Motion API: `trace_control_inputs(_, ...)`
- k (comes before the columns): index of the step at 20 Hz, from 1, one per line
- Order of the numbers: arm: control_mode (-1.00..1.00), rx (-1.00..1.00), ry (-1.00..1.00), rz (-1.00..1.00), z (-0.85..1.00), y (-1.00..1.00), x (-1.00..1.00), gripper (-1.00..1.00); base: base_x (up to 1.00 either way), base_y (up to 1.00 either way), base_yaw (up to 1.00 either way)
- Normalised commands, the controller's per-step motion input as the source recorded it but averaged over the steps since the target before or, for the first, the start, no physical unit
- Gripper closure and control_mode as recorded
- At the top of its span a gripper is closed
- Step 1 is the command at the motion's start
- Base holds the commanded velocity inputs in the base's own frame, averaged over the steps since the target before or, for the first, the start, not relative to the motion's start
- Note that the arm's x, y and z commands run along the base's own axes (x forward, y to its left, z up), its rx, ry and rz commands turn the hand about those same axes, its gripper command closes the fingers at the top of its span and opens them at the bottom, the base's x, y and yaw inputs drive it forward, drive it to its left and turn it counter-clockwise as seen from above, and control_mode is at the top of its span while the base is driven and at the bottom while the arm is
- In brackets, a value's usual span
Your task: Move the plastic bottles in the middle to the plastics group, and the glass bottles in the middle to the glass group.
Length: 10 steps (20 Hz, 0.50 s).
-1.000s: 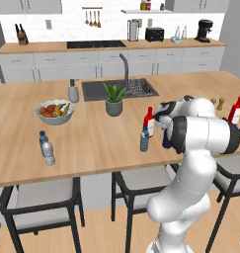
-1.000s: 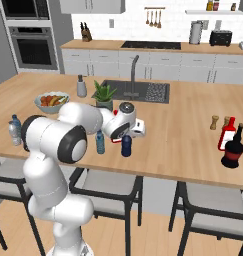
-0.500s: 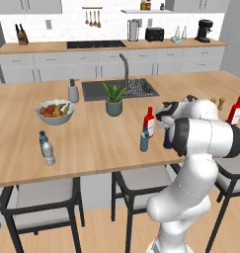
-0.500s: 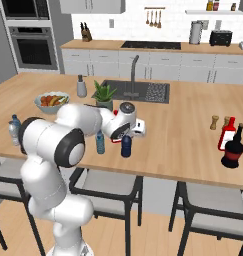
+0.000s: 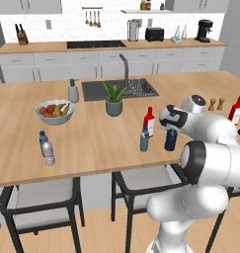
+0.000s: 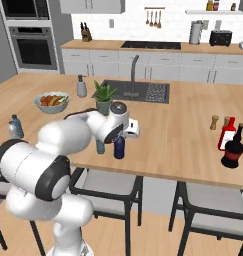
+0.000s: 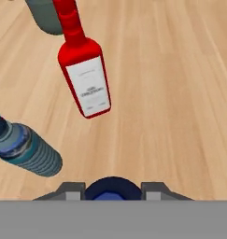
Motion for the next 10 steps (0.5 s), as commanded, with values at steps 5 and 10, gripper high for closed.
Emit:
trace_control_inputs(5, -1.00, 0.00, 0.00, 0.00, 0.53, 0.61, -0.14, 1.00, 0.00, 0.00, 0.00)
trace_control_inputs(10, -1.00, 0.00, 0.00, 0.00, 0.49, 0.61, -0.17, 1.00, 0.00, 0.00, 0.00)
